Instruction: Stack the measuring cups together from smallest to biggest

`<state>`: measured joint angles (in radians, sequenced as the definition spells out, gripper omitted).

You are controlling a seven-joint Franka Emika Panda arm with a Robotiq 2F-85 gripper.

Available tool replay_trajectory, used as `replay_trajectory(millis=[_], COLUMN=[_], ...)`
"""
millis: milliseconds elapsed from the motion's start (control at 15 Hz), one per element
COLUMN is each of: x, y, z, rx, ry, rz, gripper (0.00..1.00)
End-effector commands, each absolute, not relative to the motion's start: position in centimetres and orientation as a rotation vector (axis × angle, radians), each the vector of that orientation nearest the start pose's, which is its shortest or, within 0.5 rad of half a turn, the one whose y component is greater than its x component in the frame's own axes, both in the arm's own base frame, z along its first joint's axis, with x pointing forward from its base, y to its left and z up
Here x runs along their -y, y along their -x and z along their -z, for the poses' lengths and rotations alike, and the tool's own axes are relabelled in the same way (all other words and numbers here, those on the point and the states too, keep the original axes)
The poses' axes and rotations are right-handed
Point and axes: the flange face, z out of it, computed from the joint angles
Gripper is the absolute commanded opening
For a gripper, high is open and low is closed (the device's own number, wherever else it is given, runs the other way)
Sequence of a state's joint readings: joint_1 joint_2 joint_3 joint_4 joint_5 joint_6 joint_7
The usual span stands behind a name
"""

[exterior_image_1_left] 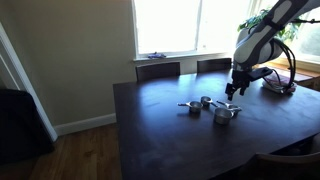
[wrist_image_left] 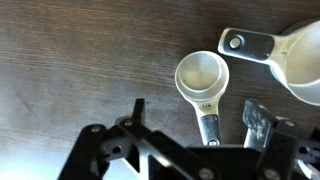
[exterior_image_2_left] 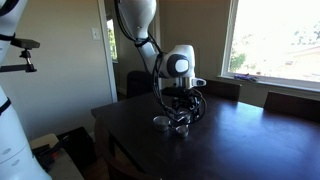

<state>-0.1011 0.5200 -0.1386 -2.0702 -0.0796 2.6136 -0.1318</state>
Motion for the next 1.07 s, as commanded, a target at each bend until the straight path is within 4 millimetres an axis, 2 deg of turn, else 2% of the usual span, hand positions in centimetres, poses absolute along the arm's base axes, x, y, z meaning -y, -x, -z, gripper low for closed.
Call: replay_trajectory(millis=[0, 467, 1000], x=[14.8, 15.3, 14.6], y=[-58.2, -58.3, -58.6], z=[-16.7, -13.9, -12.2], rx=[-0.109, -0.17, -0.14], ry=[3.226, 3.196, 3.203], rz=[0.063, 0.066, 0.066], gripper=[1.0, 1.0, 1.0])
